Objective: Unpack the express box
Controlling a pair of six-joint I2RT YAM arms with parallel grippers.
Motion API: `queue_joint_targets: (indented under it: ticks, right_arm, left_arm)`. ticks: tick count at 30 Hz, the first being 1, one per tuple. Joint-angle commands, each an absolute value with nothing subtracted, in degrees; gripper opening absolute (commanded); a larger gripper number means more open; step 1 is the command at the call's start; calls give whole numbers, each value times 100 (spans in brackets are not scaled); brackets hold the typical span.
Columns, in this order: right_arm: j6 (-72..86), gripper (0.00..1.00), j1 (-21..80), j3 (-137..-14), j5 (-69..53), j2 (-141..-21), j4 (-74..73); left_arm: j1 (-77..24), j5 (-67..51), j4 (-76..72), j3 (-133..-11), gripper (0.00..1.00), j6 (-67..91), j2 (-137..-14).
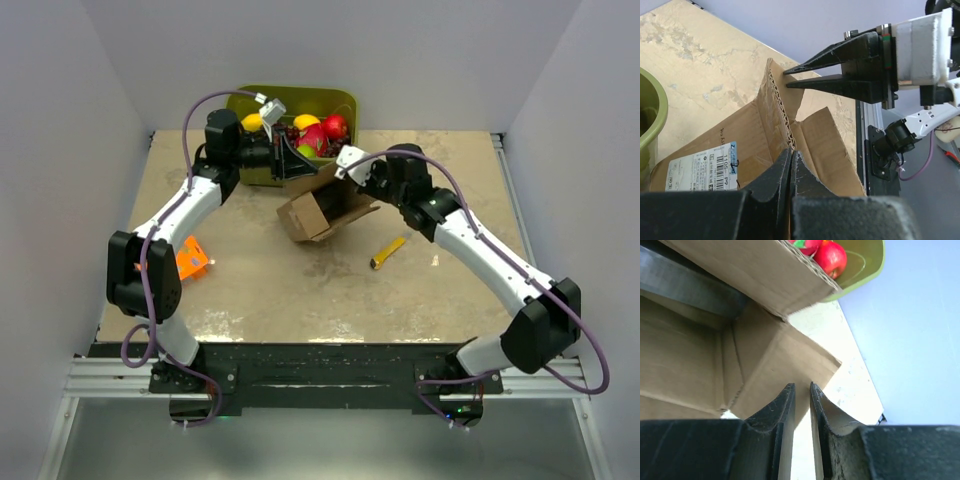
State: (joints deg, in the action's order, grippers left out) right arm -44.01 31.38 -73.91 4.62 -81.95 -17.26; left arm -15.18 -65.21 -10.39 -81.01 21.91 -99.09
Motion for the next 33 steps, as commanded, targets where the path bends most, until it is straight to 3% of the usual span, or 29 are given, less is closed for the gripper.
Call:
queue_joint_targets:
  ticks: [1, 10, 16, 20, 33]
  right_arm:
    - [-4474, 23, 3103, -7602, -234, -8349, -1828]
    - [-3273, 23, 3041, -7568, -1380, -8789, -2373]
    - [-2874, 25, 2953, -7681, -1986, -8403, -2128]
    - [-3444, 28, 3172, -7796, -2320, -8288, -2205]
    - [-4798, 27, 3840, -7875, -1652, -9193, -2153]
  left_arm:
    - [-1547, -6767, -1072, -8200, 0, 2109, -9712]
    - [-1556, -6882, -1160, -8147, 0, 2180, -9721]
    - [-1556, -6917, -1099, -8156, 0, 2127, -9703]
    - [-1556, -6943, -1239, -8147, 0, 2223, -9756]
    - [-1573, -7145, -1714, -8060, 0, 2707, -9835]
